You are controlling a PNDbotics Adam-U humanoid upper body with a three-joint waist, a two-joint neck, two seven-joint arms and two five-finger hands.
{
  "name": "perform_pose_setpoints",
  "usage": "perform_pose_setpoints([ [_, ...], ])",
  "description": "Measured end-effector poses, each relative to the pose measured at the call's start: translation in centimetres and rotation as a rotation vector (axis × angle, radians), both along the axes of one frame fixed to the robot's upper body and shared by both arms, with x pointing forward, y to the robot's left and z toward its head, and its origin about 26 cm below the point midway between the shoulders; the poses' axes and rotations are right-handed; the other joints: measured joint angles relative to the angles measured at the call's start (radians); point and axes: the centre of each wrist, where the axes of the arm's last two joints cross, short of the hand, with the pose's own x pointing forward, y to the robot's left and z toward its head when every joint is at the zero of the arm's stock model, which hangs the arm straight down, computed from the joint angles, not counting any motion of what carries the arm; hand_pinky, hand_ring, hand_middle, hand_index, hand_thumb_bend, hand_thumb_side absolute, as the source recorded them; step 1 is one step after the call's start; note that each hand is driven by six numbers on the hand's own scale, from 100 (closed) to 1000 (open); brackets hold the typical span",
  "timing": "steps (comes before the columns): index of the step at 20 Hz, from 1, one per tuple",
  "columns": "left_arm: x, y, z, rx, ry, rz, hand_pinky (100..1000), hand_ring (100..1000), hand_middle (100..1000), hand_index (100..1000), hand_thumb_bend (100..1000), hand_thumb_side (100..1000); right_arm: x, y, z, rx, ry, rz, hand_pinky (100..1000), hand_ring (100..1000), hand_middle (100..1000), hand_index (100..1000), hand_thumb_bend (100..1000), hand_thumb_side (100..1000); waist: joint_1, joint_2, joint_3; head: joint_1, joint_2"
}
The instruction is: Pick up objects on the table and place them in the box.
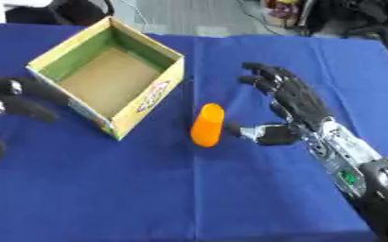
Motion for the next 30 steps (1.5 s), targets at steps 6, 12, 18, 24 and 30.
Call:
perform_pose_setpoints([
  [6, 0.1, -0.5, 0.4, -0.007, -0.02, -0.013, 846, 826, 847, 841, 100, 1000, 1.2, -1.0, 0.3, -0.051, -0.008, -0.023, 860, 854, 934, 860, 707, 1000, -0.001, 0.018, 0.016, -0.016, -0.02],
  [12, 0.1, -0.9, 0.7, -0.001, -0.039, -0.017, 845, 823, 844, 838, 100, 1000, 1.8, -1.0, 1.3, -0.09, -0.025, -0.003, 864, 856, 937, 865, 722, 1000, -0.001, 0.031, 0.03, -0.024, -0.034],
  [18, 0.2, -1.5, 1.2, -0.015, -0.058, -0.037, 845, 821, 841, 835, 100, 997, 2.1, -0.7, 1.5, -0.096, -0.014, 0.015, 858, 854, 938, 871, 725, 1000, -0.004, 0.039, 0.045, -0.029, -0.043],
  [24, 0.2, -1.6, 1.5, -0.039, -0.052, -0.06, 845, 820, 839, 836, 100, 992, 2.1, -0.3, 1.4, -0.074, 0.02, 0.039, 842, 846, 935, 891, 739, 1000, -0.007, 0.04, 0.048, -0.031, -0.044],
  [30, 0.2, -1.6, 1.6, -0.057, -0.046, -0.07, 845, 820, 839, 836, 100, 989, 1.6, 0.6, 1.5, -0.055, 0.074, 0.076, 836, 843, 934, 895, 741, 1000, -0.01, 0.039, 0.049, -0.031, -0.043],
])
